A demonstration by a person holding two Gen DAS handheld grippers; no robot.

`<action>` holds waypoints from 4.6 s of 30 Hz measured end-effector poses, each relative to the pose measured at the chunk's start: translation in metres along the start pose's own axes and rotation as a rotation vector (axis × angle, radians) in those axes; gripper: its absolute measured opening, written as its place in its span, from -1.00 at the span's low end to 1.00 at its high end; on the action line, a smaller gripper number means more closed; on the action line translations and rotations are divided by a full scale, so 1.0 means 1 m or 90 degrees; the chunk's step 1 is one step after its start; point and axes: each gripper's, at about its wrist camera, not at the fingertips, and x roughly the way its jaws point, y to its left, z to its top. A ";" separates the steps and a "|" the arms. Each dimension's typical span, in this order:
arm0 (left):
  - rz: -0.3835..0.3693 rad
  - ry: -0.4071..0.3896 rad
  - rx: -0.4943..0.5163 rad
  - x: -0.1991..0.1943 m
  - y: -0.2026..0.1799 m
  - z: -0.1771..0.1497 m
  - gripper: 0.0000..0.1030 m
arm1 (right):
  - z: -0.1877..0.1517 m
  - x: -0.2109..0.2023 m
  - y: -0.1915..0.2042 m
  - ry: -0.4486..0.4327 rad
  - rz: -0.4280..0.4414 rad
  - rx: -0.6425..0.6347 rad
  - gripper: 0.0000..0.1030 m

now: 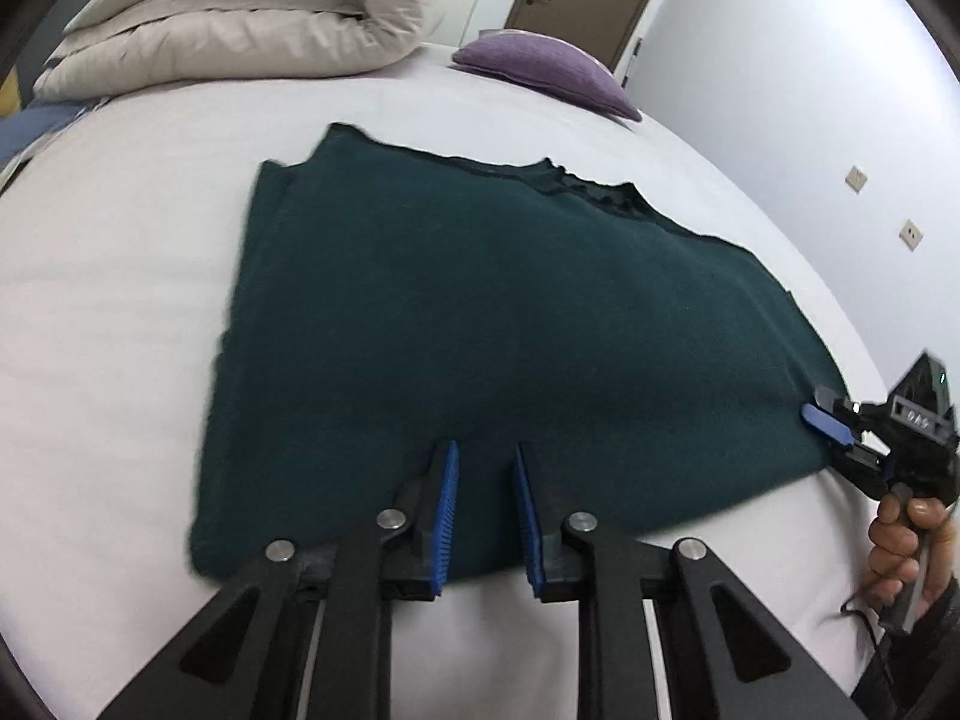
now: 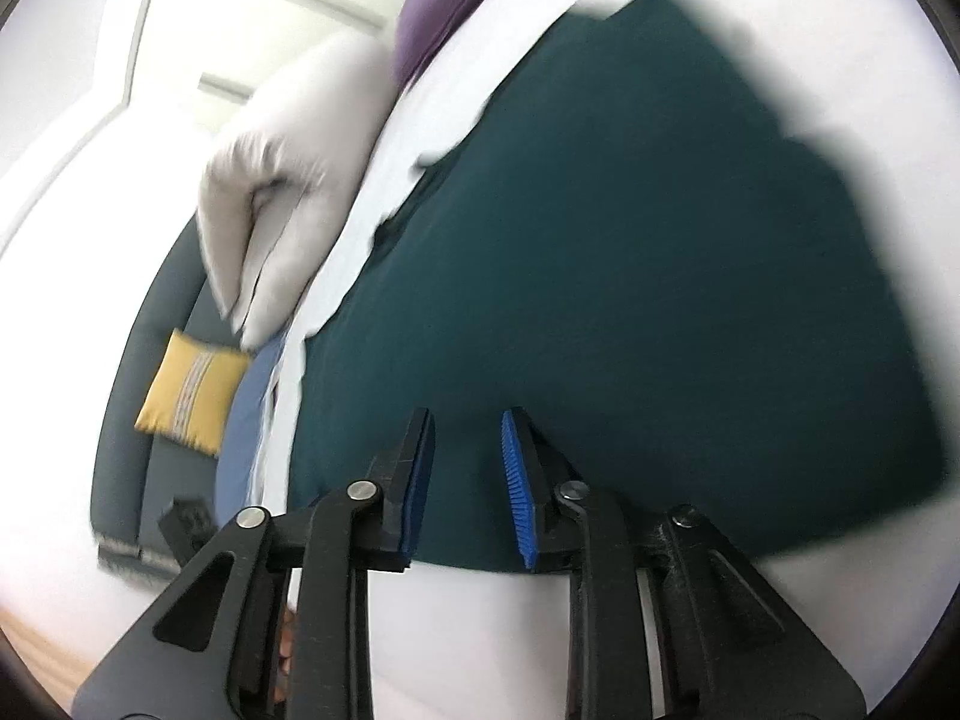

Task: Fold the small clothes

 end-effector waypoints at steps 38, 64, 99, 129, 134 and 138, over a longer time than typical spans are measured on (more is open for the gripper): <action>0.096 -0.039 0.020 0.072 0.016 0.097 -0.14 | 0.125 0.059 -0.005 -0.102 0.023 0.024 -0.45; -0.056 -0.016 -0.016 0.025 -0.040 0.059 -0.13 | 0.073 -0.045 -0.046 -0.089 -0.069 0.047 0.18; -0.122 0.043 -0.064 0.059 -0.034 0.055 -0.13 | 0.067 0.009 0.036 -0.010 -0.182 -0.060 -0.70; -0.433 0.074 -0.387 0.071 0.043 0.077 0.47 | -0.129 0.168 0.243 0.093 -0.489 -1.039 -0.70; -0.445 0.084 -0.384 0.074 0.031 0.081 0.59 | -0.138 0.166 0.252 0.068 -0.499 -1.077 -0.69; -0.455 0.102 -0.381 0.079 0.017 0.086 0.65 | -0.138 0.156 0.250 0.053 -0.482 -1.066 -0.68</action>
